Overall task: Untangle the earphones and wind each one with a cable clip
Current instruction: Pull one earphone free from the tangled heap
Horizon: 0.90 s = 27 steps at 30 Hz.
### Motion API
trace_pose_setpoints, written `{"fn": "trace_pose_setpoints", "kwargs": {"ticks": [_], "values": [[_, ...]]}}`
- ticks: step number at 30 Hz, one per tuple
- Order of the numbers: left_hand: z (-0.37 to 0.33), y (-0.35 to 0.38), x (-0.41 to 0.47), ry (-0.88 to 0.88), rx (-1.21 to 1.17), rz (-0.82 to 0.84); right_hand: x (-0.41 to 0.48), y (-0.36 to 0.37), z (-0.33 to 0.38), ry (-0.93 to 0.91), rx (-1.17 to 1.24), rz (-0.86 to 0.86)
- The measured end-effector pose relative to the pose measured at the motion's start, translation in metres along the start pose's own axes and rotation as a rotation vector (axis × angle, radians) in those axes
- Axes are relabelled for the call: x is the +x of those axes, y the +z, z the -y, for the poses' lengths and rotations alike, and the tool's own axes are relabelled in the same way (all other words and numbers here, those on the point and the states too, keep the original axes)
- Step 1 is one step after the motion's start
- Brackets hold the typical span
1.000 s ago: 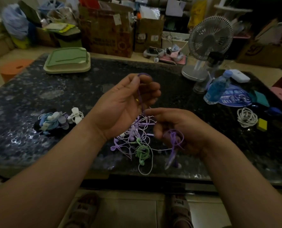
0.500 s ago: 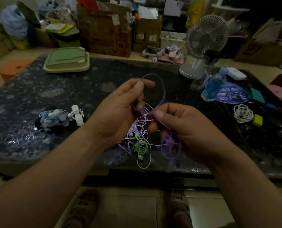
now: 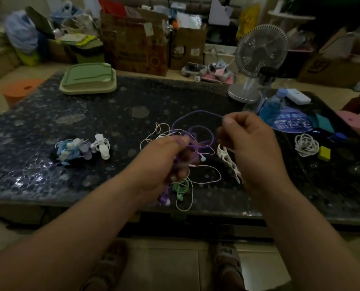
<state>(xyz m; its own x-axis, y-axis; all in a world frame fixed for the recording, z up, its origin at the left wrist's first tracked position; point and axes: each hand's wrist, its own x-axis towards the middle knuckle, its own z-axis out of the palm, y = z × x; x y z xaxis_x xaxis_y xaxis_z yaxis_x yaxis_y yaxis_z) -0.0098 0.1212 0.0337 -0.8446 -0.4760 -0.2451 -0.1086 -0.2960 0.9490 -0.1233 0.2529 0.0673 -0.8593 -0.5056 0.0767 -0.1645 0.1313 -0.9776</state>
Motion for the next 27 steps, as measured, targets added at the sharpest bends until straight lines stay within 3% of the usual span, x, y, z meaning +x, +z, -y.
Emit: {"fn": "trace_pose_setpoints", "kwargs": {"ticks": [2,4,7,9,10,12,14,16,22,25,27], "values": [[-0.01,-0.014,0.005,0.046,-0.002,-0.045,0.006,-0.009,-0.002,0.05,0.121,0.05],[-0.017,-0.023,0.009,0.058,-0.028,-0.123,0.008,-0.014,-0.006,0.126,0.101,0.281],[-0.02,-0.025,0.011,0.086,-0.006,-0.182,-0.001,-0.016,-0.011,0.163,-0.394,0.931],[-0.021,-0.023,0.01,0.104,0.019,-0.129,-0.009,-0.015,-0.012,0.298,-0.586,1.163],[-0.022,-0.023,0.009,0.105,0.029,-0.089,-0.01,-0.014,-0.012,0.311,-0.642,1.133],[-0.022,-0.023,0.008,0.103,0.06,-0.024,-0.005,-0.01,-0.013,0.198,-0.661,0.88],[-0.022,-0.024,0.008,0.104,0.091,0.041,0.002,-0.003,-0.012,0.125,-0.437,0.482],[-0.021,-0.022,0.006,0.11,0.14,0.1,0.005,0.007,-0.009,0.067,-0.247,0.247],[-0.018,-0.021,0.002,0.105,0.264,0.11,-0.002,0.017,-0.012,0.046,-0.205,0.48],[-0.016,-0.029,0.009,0.133,0.166,-0.013,0.002,0.013,-0.011,0.087,0.053,0.366],[-0.016,-0.033,0.014,0.149,0.043,-0.088,0.006,0.001,-0.009,0.108,0.281,0.429]]}}
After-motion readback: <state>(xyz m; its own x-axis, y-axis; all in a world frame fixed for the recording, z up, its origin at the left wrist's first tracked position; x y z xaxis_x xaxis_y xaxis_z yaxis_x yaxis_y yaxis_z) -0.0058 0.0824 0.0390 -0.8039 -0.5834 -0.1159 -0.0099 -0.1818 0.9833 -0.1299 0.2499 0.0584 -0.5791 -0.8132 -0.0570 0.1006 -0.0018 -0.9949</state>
